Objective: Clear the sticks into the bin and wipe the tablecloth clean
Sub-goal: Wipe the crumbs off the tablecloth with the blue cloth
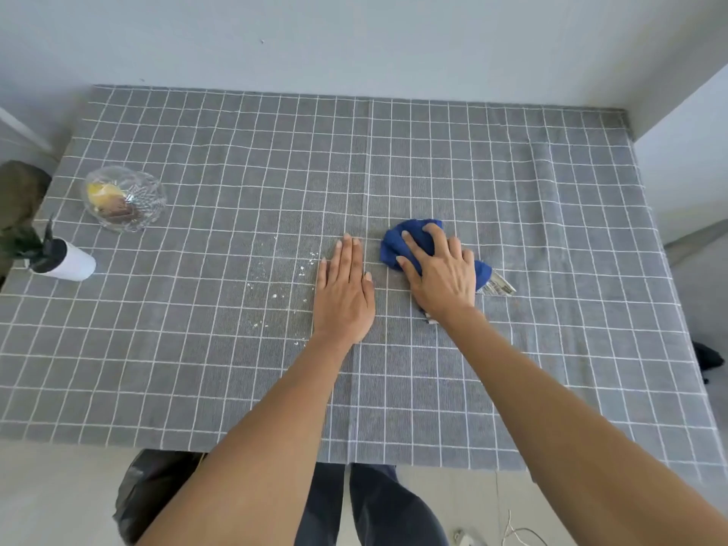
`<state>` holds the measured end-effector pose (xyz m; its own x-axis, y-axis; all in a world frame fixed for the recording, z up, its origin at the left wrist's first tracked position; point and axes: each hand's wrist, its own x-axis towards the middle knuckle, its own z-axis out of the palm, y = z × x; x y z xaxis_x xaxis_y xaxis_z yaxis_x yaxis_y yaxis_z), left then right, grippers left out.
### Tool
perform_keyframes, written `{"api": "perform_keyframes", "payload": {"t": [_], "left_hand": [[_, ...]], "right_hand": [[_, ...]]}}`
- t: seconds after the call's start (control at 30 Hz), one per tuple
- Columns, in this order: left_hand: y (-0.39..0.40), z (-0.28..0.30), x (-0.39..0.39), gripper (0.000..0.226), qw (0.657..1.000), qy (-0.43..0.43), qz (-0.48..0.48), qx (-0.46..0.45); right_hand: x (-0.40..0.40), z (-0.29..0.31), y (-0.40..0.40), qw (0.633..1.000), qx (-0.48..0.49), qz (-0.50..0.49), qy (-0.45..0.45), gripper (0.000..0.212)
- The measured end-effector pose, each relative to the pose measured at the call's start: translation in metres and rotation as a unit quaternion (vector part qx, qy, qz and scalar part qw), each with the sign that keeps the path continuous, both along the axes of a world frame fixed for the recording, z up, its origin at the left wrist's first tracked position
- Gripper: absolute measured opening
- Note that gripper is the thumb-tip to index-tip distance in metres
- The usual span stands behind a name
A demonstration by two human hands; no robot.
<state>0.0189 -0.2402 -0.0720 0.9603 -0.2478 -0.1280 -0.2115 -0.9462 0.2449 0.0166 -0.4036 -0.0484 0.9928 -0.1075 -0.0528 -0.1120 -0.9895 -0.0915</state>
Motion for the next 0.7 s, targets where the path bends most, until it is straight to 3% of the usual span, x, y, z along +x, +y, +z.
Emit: {"api": "perform_keyframes", "payload": {"t": [0.37, 0.57, 0.7], "left_hand": [[0.002, 0.0, 0.001, 0.055, 1.0, 0.01, -0.007, 0.008], [0.0, -0.002, 0.0, 0.055, 1.0, -0.001, 0.0, 0.001], [0.0, -0.002, 0.001, 0.056, 1.0, -0.005, 0.002, 0.003]], "right_hand": [[0.002, 0.003, -0.034, 0.976, 0.027, -0.214, -0.014, 0.045], [0.016, 0.005, 0.012, 0.997, 0.059, -0.012, -0.043, 0.04], [0.027, 0.002, 0.016, 0.999, 0.044, 0.01, -0.03, 0.035]]}}
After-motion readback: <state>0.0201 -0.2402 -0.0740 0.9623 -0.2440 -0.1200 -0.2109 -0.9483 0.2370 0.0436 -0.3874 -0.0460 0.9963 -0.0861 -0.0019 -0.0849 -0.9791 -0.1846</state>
